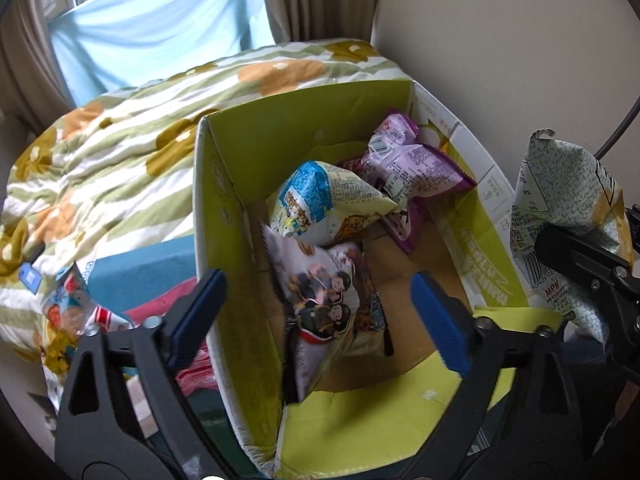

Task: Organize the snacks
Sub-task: 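Carry both bags into the yellow-green box and open both tools to release them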

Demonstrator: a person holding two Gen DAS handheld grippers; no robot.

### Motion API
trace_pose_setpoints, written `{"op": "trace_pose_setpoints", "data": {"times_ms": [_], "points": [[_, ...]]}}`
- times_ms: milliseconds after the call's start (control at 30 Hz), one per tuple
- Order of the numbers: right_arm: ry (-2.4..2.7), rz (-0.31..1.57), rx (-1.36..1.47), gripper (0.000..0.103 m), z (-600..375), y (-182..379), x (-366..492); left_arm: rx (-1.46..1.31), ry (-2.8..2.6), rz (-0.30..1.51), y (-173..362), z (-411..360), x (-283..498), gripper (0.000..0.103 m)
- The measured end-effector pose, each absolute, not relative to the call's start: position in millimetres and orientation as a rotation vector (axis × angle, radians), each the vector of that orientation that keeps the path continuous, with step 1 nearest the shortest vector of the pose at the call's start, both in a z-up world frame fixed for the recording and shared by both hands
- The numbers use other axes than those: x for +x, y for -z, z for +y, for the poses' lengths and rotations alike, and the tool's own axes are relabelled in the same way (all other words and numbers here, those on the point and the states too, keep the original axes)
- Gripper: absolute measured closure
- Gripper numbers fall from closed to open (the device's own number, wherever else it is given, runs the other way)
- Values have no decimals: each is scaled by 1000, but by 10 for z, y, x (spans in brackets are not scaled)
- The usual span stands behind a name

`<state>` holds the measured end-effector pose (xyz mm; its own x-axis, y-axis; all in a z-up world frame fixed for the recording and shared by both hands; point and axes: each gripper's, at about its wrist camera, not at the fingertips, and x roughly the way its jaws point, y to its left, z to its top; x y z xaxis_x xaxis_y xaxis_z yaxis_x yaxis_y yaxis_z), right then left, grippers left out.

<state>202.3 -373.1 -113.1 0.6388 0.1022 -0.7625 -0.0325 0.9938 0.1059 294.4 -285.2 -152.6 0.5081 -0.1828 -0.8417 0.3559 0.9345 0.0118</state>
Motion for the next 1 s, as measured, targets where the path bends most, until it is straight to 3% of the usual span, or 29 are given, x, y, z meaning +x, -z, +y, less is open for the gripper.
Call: {"op": "trace_pose_setpoints", "data": {"times_ms": [767, 833, 900, 933, 1000], "points": [[-108, 1023, 130, 50, -3504, 1617, 2567, 180, 270, 948, 1332, -2214, 2557, 2], [-96, 1030, 140, 42, -3517, 1664, 2586, 177, 262, 954, 1355, -2188, 2555, 2], [-85, 1034, 148, 5, -3544, 1687, 2568, 174, 256, 956, 1364, -2153, 2529, 2], [-82, 1032, 148, 0, -3558, 1683, 2540, 172, 254, 956, 1369, -2140, 2513, 2], [-66, 1019, 145, 0, -3600, 1676, 2467, 168, 249, 957, 1370, -2123, 2479, 2]]}}
